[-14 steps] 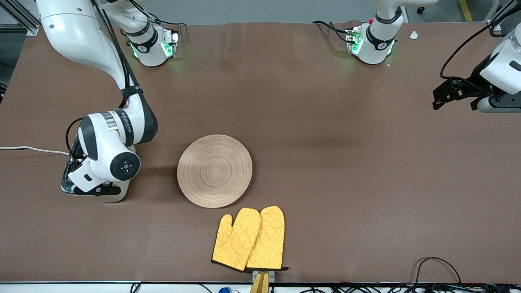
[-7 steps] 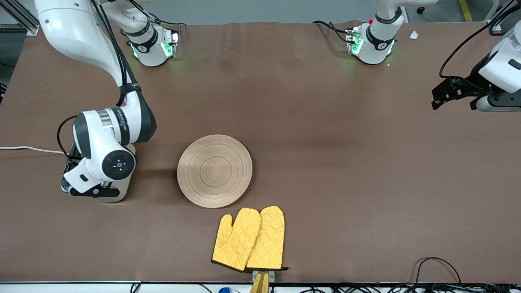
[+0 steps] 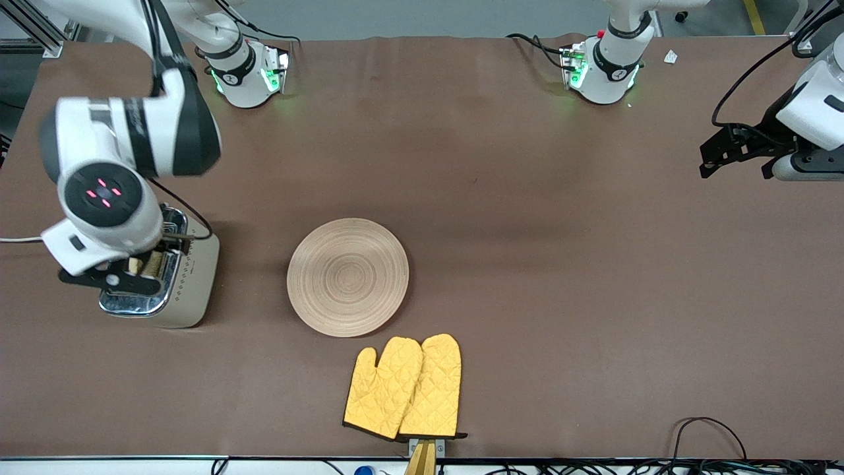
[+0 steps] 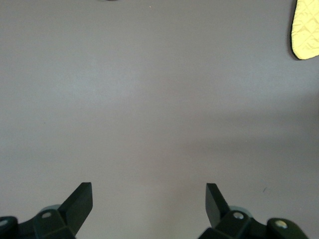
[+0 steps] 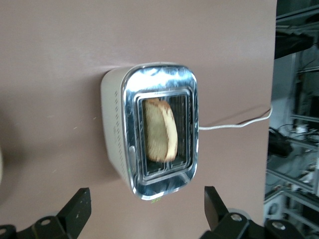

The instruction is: Move plate and put bread in toaster

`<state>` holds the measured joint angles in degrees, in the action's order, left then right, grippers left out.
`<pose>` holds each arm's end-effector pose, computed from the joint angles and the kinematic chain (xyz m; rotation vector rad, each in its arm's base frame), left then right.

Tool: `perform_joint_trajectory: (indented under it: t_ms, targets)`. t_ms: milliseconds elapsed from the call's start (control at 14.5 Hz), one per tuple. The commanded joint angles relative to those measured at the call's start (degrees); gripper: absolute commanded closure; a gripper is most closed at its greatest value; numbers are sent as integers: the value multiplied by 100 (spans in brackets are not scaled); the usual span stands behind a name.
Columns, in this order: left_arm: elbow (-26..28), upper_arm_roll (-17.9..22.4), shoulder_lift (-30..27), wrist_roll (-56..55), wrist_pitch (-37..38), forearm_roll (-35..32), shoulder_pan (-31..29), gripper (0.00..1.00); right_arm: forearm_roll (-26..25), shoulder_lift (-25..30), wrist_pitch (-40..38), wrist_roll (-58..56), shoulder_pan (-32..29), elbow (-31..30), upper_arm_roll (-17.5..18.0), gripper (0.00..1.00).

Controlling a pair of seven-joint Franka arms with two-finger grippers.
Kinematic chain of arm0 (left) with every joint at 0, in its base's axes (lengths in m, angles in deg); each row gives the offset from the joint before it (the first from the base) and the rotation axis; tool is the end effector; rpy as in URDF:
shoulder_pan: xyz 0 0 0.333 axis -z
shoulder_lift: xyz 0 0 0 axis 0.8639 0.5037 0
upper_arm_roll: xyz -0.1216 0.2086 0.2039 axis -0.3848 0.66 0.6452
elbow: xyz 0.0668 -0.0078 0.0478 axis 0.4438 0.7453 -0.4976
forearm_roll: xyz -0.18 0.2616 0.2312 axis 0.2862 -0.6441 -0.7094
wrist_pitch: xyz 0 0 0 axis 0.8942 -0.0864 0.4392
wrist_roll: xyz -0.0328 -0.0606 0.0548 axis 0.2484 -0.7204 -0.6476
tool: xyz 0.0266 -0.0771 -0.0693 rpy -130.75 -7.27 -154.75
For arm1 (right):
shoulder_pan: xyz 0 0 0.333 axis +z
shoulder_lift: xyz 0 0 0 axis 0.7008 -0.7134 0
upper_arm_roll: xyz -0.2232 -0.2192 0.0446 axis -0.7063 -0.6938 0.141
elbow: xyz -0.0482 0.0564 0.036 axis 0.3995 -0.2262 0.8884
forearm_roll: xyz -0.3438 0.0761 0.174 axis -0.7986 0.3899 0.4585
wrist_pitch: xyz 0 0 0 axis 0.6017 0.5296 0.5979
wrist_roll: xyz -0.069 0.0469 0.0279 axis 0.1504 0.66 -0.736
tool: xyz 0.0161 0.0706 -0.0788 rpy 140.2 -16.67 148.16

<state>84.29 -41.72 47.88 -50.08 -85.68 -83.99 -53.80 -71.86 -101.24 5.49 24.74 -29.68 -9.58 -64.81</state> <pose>0.5432 -0.0661 0.6368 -3.1349 0.0602 -0.0710 0.6267 0.1102 0.5163 2.6771 -0.1788 -0.1462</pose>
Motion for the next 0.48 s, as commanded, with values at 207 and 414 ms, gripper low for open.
perform_joint_trajectory:
  t_ms: [207,414]
  targets:
    - [-92,-217,35,-536,-22,-43,-15,0,1013,975,-369,48,-320,-227,-14,0]
    - [-92,-226,35,-431,-22,-43,-33,0,1302,1344,-510,-136,-663,-333,4,0]
